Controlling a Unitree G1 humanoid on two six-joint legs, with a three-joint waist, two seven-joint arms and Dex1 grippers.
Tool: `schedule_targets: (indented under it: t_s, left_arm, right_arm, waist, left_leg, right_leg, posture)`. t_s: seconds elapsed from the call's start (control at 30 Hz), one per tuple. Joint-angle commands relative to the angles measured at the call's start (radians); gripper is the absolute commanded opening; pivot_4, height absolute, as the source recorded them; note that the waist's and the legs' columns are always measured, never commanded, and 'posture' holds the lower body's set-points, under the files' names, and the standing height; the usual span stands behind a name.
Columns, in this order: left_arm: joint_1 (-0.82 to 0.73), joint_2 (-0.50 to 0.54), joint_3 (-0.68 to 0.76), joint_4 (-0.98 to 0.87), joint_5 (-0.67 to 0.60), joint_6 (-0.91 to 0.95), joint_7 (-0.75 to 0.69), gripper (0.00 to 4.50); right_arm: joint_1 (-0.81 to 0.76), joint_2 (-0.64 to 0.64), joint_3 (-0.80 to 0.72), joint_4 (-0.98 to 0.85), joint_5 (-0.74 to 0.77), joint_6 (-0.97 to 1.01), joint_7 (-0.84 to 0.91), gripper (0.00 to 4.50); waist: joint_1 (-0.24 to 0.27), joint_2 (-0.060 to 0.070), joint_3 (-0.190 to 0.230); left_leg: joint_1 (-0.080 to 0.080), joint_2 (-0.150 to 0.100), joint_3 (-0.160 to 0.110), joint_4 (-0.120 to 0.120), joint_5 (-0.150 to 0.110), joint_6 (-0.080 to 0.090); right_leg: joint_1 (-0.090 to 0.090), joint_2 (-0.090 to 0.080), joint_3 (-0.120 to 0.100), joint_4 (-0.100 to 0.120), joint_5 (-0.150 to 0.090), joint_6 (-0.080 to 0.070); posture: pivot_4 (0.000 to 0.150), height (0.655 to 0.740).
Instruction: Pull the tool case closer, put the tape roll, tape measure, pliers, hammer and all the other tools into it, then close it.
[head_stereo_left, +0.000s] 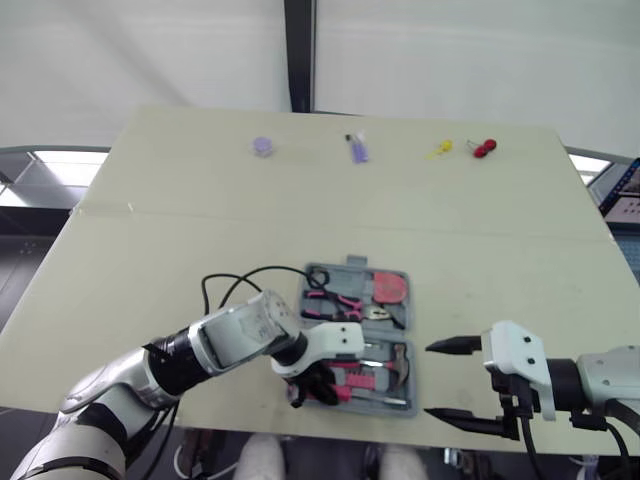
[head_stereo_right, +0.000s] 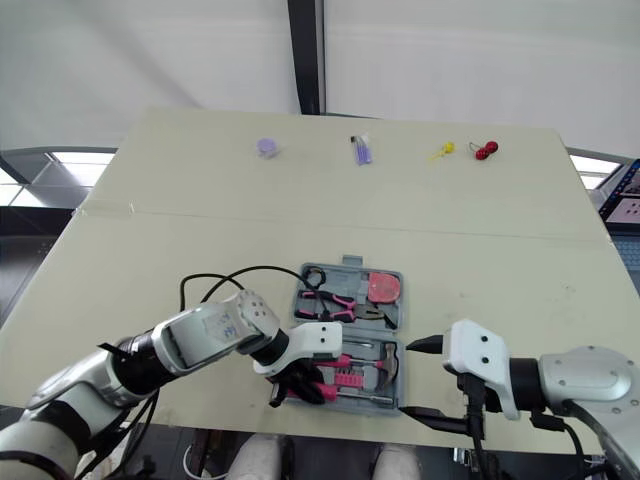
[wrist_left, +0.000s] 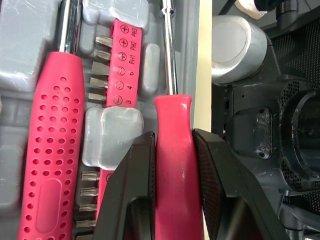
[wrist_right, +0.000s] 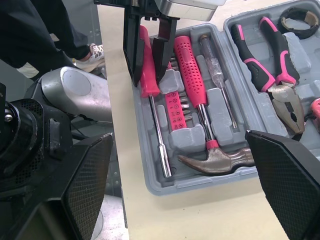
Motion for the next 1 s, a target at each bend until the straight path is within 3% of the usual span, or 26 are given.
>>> schedule_targets:
  t_s: [0.03,0.63,0.67,0.77,1.0]
  left_arm:
    - [0.004,0.000,-0.002,-0.032,-0.002,-0.014,-0.012,0.62]
    - [0.007,0.002,0.004,-0.046,-0.004,-0.009,-0.009,0.62]
    - [0.008,0.002,0.005,-0.047,-0.004,-0.009,-0.008,1.66]
    - [0.013,-0.002,0.015,-0.057,-0.013,-0.002,-0.006,2.85]
    - [0.027,0.007,0.036,-0.096,-0.047,0.035,-0.004,2.85]
  right_arm:
    - [0.005,0.005,-0.018,-0.029,0.006,-0.010,-0.003,4.50]
    - [0.004,0.005,-0.020,-0.035,0.013,-0.007,-0.005,4.50]
    - [0.002,0.006,-0.020,-0.036,0.014,-0.007,-0.006,4.50]
    - [0.000,0.006,-0.021,-0.038,0.022,-0.003,-0.005,4.50]
    - [0.002,0.000,-0.035,-0.046,0.040,0.009,0.000,4.50]
  waist:
    - [0.000,0.000,0.000]
    - [0.000,0.000,0.000]
    - [0.000,0.000,0.000]
    - [0.001,0.000,0.000]
    - [0.000,0.000,0.000]
  left_leg:
    - [0.000,0.000,0.000,0.000,0.000,0.000]
    - [0.000,0.000,0.000,0.000,0.000,0.000]
    - [0.000,0.000,0.000,0.000,0.000,0.000]
    - [0.000,0.000,0.000,0.000,0.000,0.000]
    - [0.000,0.000,0.000,0.001,0.000,0.000]
  right_leg:
    - [0.000,0.000,0.000,0.000,0.000,0.000]
    - [0.000,0.000,0.000,0.000,0.000,0.000]
    - [0.000,0.000,0.000,0.000,0.000,0.000]
    - [0.000,0.000,0.000,0.000,0.000,0.000]
    - [0.000,0.000,0.000,0.000,0.000,0.000]
  posture:
    - [0.150,0.7400]
    - [0.150,0.7400]
    - [0.150,0.7400]
    - [0.150,0.7400]
    - [0.150,0.7400]
